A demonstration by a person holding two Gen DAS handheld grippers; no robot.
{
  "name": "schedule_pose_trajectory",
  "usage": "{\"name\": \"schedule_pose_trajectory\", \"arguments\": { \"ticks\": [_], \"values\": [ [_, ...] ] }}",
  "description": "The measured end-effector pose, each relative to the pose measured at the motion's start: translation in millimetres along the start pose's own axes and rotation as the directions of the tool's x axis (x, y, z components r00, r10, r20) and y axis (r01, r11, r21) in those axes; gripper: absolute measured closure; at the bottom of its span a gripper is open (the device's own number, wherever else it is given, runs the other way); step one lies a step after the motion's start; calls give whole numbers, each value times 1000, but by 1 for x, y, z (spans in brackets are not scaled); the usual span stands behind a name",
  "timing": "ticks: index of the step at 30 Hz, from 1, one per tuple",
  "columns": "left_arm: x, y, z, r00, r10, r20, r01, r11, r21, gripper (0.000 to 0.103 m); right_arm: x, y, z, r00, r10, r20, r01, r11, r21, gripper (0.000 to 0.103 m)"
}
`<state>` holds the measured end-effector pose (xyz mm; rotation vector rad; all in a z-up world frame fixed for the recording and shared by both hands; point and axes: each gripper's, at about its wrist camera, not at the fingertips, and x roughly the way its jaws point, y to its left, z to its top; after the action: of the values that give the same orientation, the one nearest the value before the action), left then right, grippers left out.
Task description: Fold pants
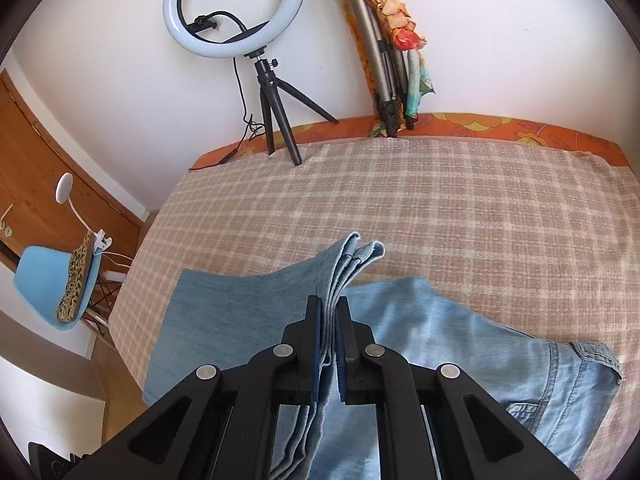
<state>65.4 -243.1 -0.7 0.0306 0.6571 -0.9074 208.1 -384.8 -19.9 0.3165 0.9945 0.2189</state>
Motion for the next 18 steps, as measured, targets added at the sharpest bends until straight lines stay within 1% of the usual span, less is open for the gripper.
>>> {"name": "schedule_pose_trajectory", "arguments": {
  "ticks": [9,18],
  "values": [
    [39,-46,5,997,-75,-29,76,996,51,94,-33,-66,-19,997,-72,16,71,995,72,99],
    [80,-89,7,990,-120,-68,128,984,122,94,-48,-125,-41,989,-145,16,141,979,147,99]
  ]
}}
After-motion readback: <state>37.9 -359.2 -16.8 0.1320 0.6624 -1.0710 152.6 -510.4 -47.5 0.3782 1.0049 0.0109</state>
